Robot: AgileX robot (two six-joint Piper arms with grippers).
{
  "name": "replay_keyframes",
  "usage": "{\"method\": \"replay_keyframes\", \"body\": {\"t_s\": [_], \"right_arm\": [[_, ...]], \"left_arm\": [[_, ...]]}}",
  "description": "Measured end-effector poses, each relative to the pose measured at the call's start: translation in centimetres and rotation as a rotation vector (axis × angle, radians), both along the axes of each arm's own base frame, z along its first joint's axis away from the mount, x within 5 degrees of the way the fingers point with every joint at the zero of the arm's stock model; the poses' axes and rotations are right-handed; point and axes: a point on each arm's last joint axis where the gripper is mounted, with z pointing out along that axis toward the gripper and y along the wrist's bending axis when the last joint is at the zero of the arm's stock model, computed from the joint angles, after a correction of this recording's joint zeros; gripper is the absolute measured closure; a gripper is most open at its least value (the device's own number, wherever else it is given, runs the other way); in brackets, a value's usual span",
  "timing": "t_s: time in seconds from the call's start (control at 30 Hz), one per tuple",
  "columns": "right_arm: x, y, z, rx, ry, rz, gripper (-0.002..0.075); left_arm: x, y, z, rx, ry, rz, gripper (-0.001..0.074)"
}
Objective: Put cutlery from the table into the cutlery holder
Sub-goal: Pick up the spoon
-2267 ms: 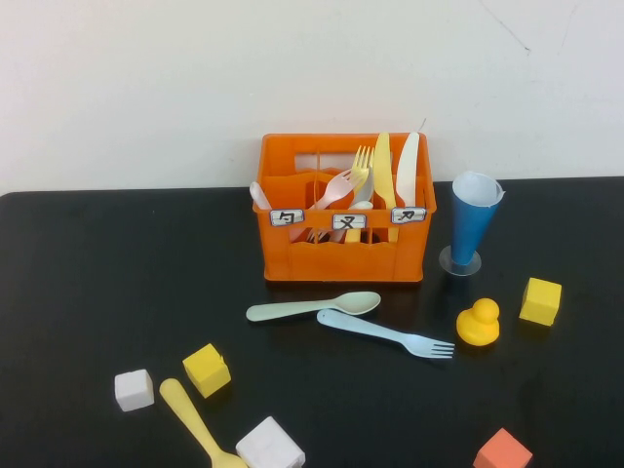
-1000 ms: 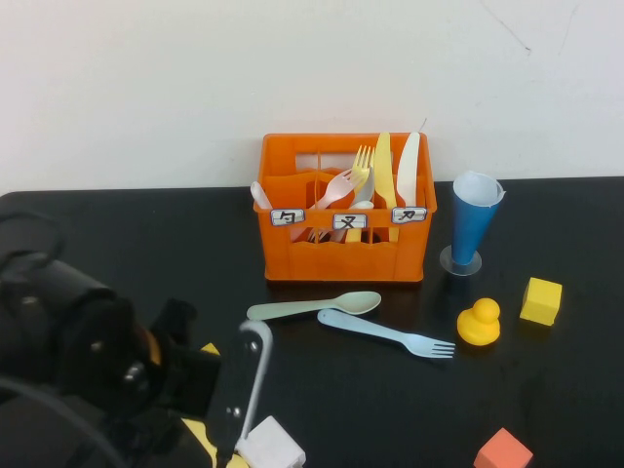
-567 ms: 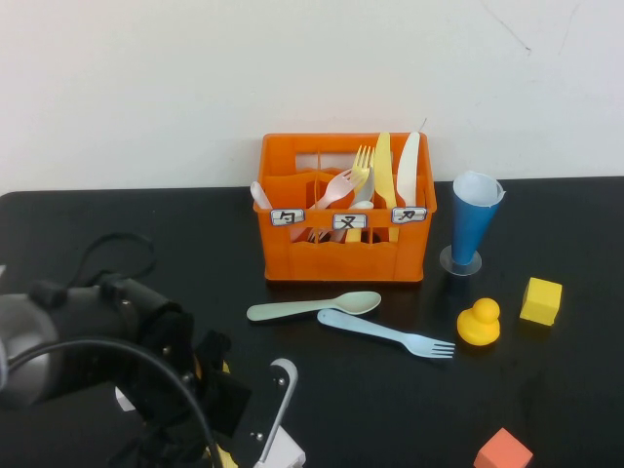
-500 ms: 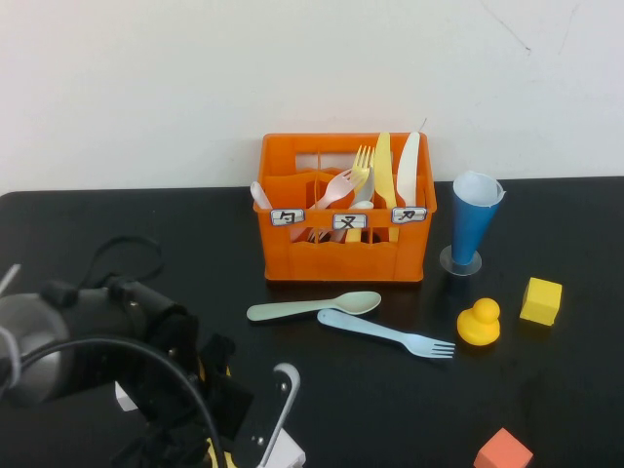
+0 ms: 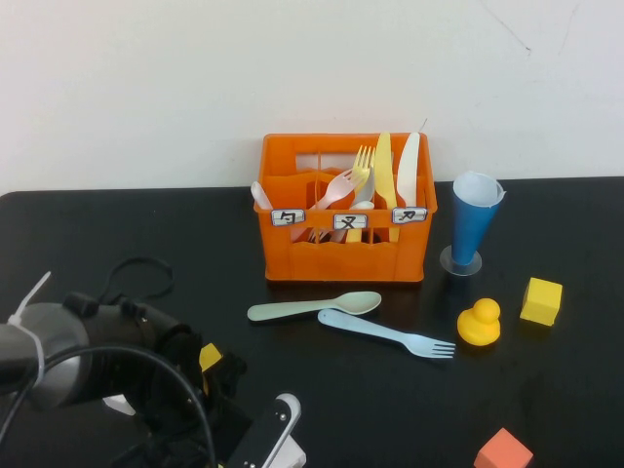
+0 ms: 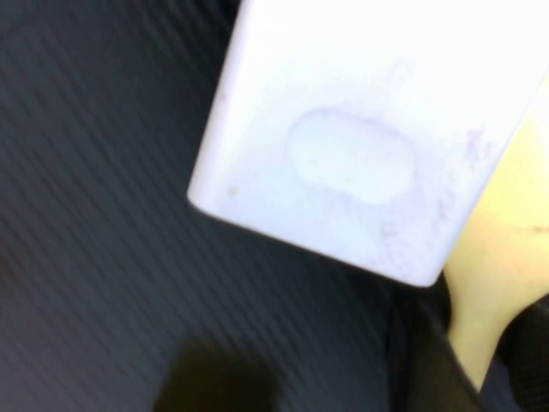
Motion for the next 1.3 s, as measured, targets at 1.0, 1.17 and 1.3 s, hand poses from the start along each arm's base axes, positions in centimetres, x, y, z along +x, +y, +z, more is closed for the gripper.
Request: {"method": "replay_keyframes", "body": {"t_s": [1.0,1.17,1.3], "right_arm": [[0.0,0.0,0.0,0.0,0.0,0.0,0.073],[0.0,0.0,0.0,0.0,0.0,0.0,0.073],[0.0,0.0,0.0,0.0,0.0,0.0,0.073]], "left_arm": [[0.5,-0.8,8.8,-0.565,-0.303,0.634,0.0709],[0.5,0.3,13.7,-0.984,-0.343,1.007,0.0731],[0.9,1.2,15.8,-1.266,-0.264,1.223,0.0734]]}}
